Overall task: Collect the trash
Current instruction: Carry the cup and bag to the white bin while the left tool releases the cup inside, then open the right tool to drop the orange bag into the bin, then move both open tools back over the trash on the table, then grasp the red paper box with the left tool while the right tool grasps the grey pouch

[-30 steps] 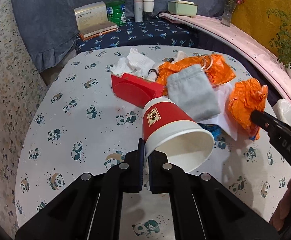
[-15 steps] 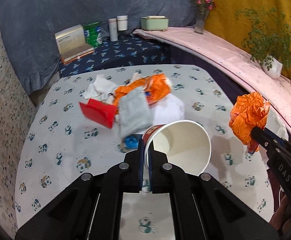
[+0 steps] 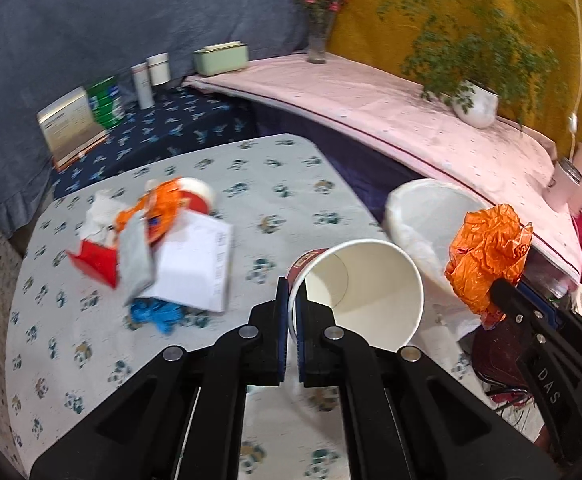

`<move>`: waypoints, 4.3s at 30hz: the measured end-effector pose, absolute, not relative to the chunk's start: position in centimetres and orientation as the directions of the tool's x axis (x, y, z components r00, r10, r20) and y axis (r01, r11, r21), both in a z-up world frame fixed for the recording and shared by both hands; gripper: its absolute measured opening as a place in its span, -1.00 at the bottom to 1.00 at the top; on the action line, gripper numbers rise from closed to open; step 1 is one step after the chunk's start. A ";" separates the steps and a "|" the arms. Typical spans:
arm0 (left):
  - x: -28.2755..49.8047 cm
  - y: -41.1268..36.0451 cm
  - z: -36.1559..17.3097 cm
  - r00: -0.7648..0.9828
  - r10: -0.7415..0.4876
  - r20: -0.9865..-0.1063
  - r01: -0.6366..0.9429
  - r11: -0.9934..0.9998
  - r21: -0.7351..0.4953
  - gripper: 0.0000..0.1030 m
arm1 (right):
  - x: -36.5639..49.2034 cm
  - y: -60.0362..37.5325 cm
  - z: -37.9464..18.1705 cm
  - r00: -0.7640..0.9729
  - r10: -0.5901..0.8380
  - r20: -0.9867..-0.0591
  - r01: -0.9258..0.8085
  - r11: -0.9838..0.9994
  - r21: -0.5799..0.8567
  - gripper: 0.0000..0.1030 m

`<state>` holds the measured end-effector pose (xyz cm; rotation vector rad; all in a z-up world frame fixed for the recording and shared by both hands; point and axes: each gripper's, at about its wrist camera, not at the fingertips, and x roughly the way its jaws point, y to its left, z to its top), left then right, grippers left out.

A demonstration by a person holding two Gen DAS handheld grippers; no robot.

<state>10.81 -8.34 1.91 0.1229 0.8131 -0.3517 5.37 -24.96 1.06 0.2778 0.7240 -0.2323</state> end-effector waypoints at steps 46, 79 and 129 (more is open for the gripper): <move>18.3 -21.9 -1.2 0.573 -0.349 -0.741 0.488 0.872 -0.034 0.72 | 10.5 -36.8 -1.6 0.683 -0.255 -0.684 0.483 0.860 0.161 0.10; 16.9 0.3 -0.5 0.656 -0.097 -0.749 0.110 0.993 -0.033 0.74 | 11.2 -19.2 2.4 0.751 -0.059 -0.658 0.206 0.967 0.148 0.22; 28.8 17.2 -9.1 0.425 -0.067 -0.903 -0.230 0.957 -0.179 -0.10 | 23.6 0.1 -5.7 0.565 0.229 -0.793 -0.155 0.973 0.171 -0.71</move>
